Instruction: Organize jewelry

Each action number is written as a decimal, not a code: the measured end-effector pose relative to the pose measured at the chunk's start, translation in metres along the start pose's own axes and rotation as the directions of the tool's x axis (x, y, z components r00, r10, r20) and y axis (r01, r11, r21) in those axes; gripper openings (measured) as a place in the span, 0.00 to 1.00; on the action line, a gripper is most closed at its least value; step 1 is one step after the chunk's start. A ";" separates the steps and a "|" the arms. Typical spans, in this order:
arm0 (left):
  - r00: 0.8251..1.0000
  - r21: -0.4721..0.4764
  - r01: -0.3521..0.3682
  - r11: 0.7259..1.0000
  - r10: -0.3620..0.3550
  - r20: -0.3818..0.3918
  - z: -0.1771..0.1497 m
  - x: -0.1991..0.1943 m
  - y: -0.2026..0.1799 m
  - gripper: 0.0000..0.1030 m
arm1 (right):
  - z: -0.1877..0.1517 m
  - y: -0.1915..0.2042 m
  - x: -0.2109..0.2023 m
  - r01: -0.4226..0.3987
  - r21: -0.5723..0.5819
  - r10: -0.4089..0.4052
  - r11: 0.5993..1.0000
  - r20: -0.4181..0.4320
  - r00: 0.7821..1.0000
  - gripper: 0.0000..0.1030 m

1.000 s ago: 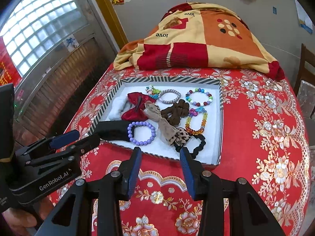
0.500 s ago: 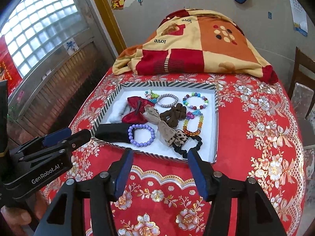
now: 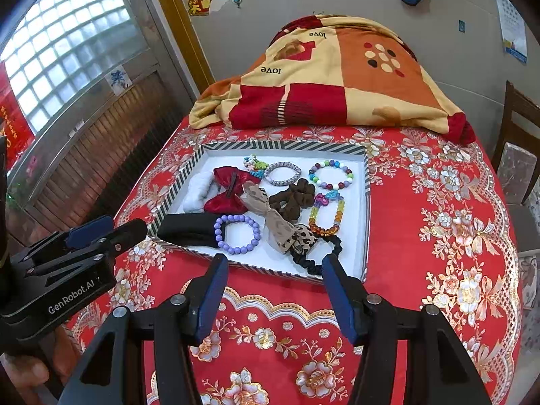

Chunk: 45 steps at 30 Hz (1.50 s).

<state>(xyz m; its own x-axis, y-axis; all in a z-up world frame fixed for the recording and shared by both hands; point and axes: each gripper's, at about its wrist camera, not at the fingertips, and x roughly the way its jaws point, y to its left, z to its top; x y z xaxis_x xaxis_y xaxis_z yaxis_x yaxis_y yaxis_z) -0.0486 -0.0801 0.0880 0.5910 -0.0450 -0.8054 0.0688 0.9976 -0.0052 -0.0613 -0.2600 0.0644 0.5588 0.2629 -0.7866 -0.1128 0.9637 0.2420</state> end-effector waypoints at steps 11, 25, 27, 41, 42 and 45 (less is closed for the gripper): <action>1.000 0.001 -0.002 1.000 0.002 -0.005 0.001 0.004 0.000 0.52 | 0.001 -0.003 0.005 0.009 -0.007 -0.009 1.000 -0.020 1.000 0.54; 1.000 0.000 -0.005 1.000 0.005 -0.009 0.002 0.009 0.002 0.52 | 0.000 -0.006 0.011 0.007 -0.005 -0.007 1.000 -0.032 0.999 0.56; 1.000 0.000 -0.006 1.000 0.006 -0.010 0.002 0.011 0.003 0.52 | 0.000 -0.006 0.011 0.006 -0.005 -0.006 1.000 -0.033 0.999 0.57; 1.000 0.000 -0.006 1.000 0.006 -0.012 0.001 0.014 0.004 0.52 | -0.001 -0.002 0.015 0.005 -0.010 -0.006 1.000 -0.043 0.999 0.59; 1.000 0.000 -0.006 1.000 0.006 -0.012 0.001 0.013 0.004 0.52 | 0.000 -0.001 0.016 0.005 -0.011 -0.005 1.000 -0.045 0.999 0.59; 1.000 0.001 -0.002 1.000 0.002 -0.012 -0.001 0.014 0.005 0.52 | -0.001 0.000 0.018 0.004 -0.013 -0.005 1.000 -0.050 0.999 0.59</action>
<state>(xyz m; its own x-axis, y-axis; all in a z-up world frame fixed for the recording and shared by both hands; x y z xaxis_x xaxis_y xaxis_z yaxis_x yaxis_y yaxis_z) -0.0403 -0.0755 0.0759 0.5817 -0.0427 -0.8123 0.0684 0.9976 -0.0034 -0.0525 -0.2551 0.0500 0.5178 0.2604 -0.8149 -0.1214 0.9653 0.2313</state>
